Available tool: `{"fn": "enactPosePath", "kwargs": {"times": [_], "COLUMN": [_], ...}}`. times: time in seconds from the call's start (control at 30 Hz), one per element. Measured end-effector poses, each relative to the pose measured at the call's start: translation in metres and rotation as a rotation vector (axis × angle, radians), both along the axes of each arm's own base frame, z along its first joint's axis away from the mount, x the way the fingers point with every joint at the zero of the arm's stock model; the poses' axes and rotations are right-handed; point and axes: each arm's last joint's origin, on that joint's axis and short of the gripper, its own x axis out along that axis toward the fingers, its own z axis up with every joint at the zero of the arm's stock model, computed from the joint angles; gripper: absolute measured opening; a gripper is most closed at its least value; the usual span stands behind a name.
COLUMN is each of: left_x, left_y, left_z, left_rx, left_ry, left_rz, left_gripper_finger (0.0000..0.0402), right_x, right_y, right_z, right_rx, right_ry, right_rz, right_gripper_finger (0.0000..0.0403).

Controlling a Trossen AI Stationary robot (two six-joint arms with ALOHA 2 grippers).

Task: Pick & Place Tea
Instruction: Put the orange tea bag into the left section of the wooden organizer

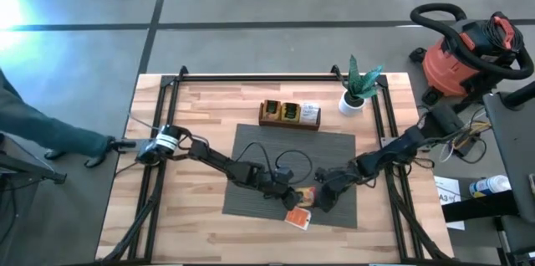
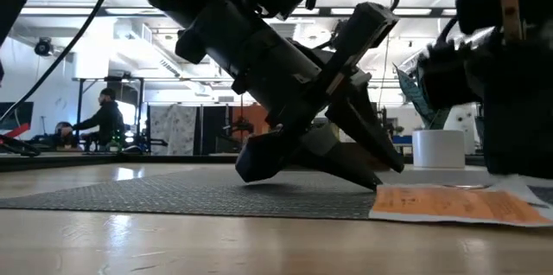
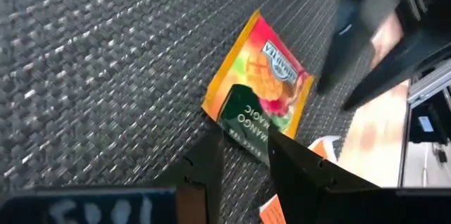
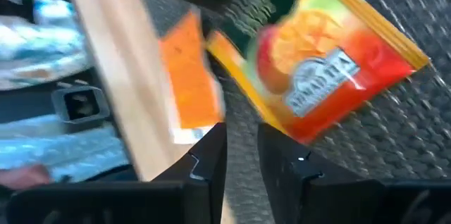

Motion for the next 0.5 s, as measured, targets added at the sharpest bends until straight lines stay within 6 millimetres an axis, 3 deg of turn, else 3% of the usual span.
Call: {"fn": "enactPosePath", "kwargs": {"times": [0.23, 0.5], "left_x": [0.003, 0.006], "left_y": [-0.001, -0.005], "left_z": [0.006, 0.013], "left_rx": [-0.013, -0.034], "left_ry": [-0.054, -0.123], "left_rz": [0.000, -0.013], "left_gripper_finger": [0.0110, 0.0110], "right_x": [0.023, 0.051], "right_y": [0.017, 0.032], "right_z": [-0.007, 0.007], "right_rx": [-0.011, -0.047], "right_ry": [0.031, -0.088], "right_rz": [0.031, 0.108], "right_gripper_finger": [0.0075, 0.0075]}}
